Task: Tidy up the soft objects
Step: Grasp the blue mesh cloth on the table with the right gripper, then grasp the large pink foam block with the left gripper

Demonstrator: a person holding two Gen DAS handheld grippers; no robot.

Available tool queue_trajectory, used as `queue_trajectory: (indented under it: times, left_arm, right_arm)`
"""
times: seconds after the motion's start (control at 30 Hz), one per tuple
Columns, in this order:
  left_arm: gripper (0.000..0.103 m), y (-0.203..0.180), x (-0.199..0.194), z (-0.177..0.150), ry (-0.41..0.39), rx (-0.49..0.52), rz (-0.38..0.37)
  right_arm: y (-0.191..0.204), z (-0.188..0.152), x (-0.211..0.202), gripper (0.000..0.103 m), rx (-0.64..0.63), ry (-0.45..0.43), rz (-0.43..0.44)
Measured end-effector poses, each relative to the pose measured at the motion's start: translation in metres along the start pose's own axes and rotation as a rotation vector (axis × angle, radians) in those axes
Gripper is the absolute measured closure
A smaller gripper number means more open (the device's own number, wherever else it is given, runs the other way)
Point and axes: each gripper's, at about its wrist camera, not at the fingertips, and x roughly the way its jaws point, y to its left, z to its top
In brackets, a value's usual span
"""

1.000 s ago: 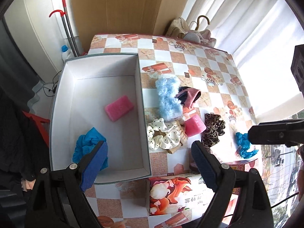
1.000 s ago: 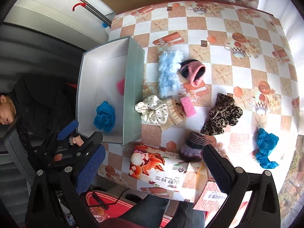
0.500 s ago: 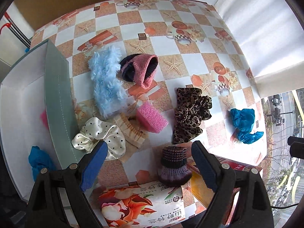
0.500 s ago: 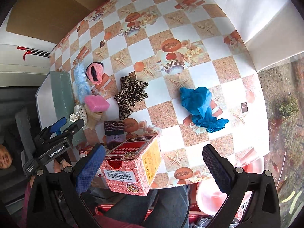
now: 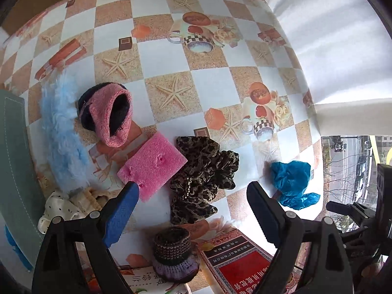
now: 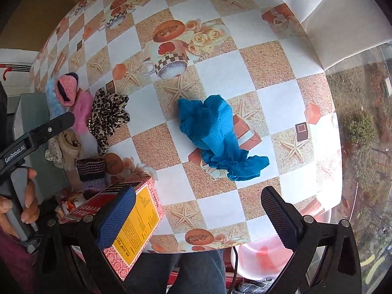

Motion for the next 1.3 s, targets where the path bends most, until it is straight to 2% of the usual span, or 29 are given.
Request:
queue_trajectory:
  times: [0.1,0.2,0.3,0.37,0.43,0.6,0.67,0.83,0.97,1.23,1.3]
  left_arm:
    - [0.011,-0.01,-0.006,-0.002,-0.016,0.09,0.093]
    - [0.011,-0.008,0.005,-0.003,0.009,0.132,0.174]
    - [0.011,0.001,0.02,-0.005,0.035,0.108,0.226]
    - [0.011,0.01,0.031,0.001,0.058,0.049,0.249]
    - [0.011,0.024,0.04,0.008,0.085,-0.056,0.229]
    - [0.011,0.053,0.044,0.023,0.116,-0.328,0.136]
    - [0.011,0.06,0.045,0.029,0.121,-0.397,0.131]
    - [0.011,0.074,0.053,0.038,0.154,-0.461,0.201]
    - [0.011,0.084,0.062,0.039,0.175,-0.499,0.209]
    - [0.012,0.086,0.083,0.047,0.205,-0.498,0.204]
    - [0.021,0.087,0.082,0.044,0.204,-0.496,0.197]
  right_arm:
    - [0.005,0.015,0.026,0.0,-0.026,-0.02,-0.062]
    - [0.011,0.026,0.052,0.0,-0.052,-0.035,-0.118]
    - [0.013,0.03,0.072,0.0,-0.076,-0.038,-0.173]
    - [0.009,0.03,0.08,0.0,-0.073,-0.034,-0.176]
    - [0.001,0.03,0.081,0.0,-0.042,-0.041,-0.126]
    - [-0.007,0.031,0.08,0.0,-0.04,-0.048,-0.124]
    - [-0.007,0.031,0.079,0.0,-0.04,-0.054,-0.124]
    - [-0.003,0.019,0.074,0.0,-0.039,-0.089,-0.124]
    - [0.002,0.013,0.073,0.0,-0.038,-0.087,-0.124]
    - [0.006,0.016,0.076,0.0,-0.048,-0.073,-0.122]
    - [0.005,0.019,0.076,0.0,-0.049,-0.062,-0.115]
